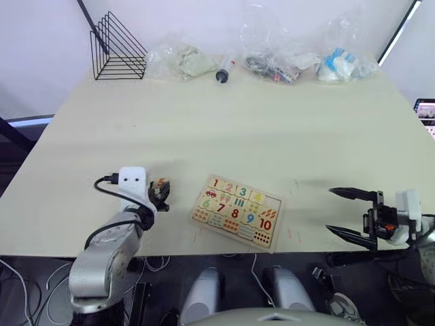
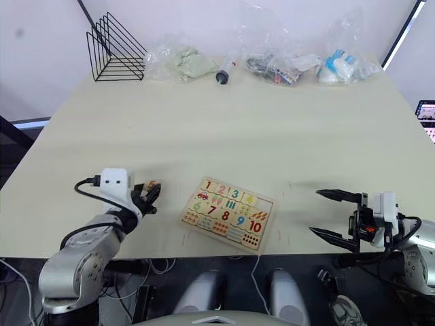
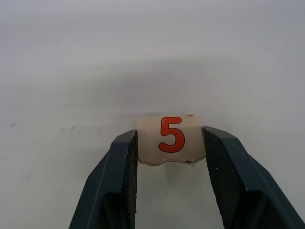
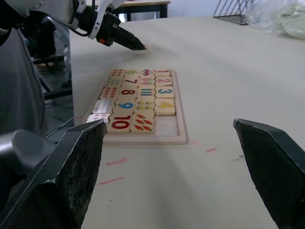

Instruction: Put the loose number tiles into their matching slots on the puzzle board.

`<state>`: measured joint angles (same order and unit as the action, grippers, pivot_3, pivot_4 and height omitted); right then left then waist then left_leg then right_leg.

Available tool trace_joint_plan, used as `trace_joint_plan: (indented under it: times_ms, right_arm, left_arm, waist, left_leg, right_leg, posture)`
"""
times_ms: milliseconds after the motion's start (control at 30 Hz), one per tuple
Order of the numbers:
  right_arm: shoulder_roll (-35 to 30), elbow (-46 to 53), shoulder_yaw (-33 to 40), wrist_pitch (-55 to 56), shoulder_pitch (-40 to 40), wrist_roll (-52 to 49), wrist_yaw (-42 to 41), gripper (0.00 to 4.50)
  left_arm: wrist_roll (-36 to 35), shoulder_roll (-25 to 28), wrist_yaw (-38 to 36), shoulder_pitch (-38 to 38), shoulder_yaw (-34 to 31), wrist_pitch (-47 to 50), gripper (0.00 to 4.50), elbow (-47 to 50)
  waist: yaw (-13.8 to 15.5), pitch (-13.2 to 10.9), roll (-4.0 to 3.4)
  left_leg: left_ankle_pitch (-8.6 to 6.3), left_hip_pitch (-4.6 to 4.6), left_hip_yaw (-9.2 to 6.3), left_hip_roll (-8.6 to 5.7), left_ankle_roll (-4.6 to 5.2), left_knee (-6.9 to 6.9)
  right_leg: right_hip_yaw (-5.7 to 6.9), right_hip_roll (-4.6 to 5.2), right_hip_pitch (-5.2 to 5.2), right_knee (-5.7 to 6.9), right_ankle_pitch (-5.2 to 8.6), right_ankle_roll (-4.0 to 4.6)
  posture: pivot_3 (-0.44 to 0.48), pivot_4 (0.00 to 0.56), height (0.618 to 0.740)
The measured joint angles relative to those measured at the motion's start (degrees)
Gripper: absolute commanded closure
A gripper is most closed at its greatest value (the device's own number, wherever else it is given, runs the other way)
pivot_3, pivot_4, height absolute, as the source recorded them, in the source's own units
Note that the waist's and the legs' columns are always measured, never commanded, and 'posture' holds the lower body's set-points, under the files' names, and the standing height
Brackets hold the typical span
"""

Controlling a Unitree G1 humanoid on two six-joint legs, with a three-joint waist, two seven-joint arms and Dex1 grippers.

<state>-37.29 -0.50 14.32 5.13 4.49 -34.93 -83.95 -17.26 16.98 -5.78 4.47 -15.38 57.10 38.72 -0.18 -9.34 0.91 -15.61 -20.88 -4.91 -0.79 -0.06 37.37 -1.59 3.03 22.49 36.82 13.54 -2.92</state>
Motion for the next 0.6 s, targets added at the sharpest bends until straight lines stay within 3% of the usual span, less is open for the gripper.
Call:
trace_joint_plan:
  times_ms: [367, 433, 467, 600]
  right_arm:
    - [-0.21, -0.95, -0.16, 0.15, -1.13, 0.95, -1.83, 0.00]
    - [-0.21, -1.65, -0.18, 0.23, -1.13, 1.09, -2.02, 0.00]
    - [-0.21, -1.70, -0.18, 0.23, -1.13, 1.11, -2.02, 0.00]
    - [-0.21, -1.84, -0.20, 0.38, -1.08, 1.46, -2.06, 0.00]
  left_arm:
    - [-0.45, -5.10, 3.14, 6.45, -1.92, 2.30, 2.97, 6.90]
    - [-0.30, -5.55, 3.57, 7.09, -1.47, 2.33, 1.88, 6.90]
    - [-0.30, -5.57, 3.59, 7.12, -1.46, 2.34, 1.77, 6.90]
    - [-0.47, -6.59, 3.75, 7.34, -1.42, 2.76, 0.02, 6.90]
  waist:
    - [0.02, 0.00, 0.00]
    - [-0.02, 0.00, 0.00]
    - [-0.02, 0.00, 0.00]
    - [-0.01, 0.00, 0.00]
  left_leg:
    - [0.00, 0.00, 0.03, -0.03, 0.00, 0.01]
    - [0.00, 0.00, 0.04, -0.02, 0.00, 0.00]
    - [0.00, 0.00, 0.04, -0.02, 0.00, 0.00]
    - [0.00, 0.00, 0.06, -0.02, 0.00, 0.01]
  right_leg:
    - [0.02, -0.02, -0.01, 0.00, 0.00, 0.01]
    - [0.01, -0.03, 0.00, 0.00, 0.01, 0.01]
    - [0.02, -0.03, 0.00, -0.01, 0.01, 0.01]
    - [0.02, -0.03, 0.00, -0.01, 0.01, 0.02]
  posture:
    - [0.000, 0.150, 0.740]
    - [0.000, 0.150, 0.740]
    - [0.000, 0.150, 0.740]
    - [0.000, 0.150, 0.740]
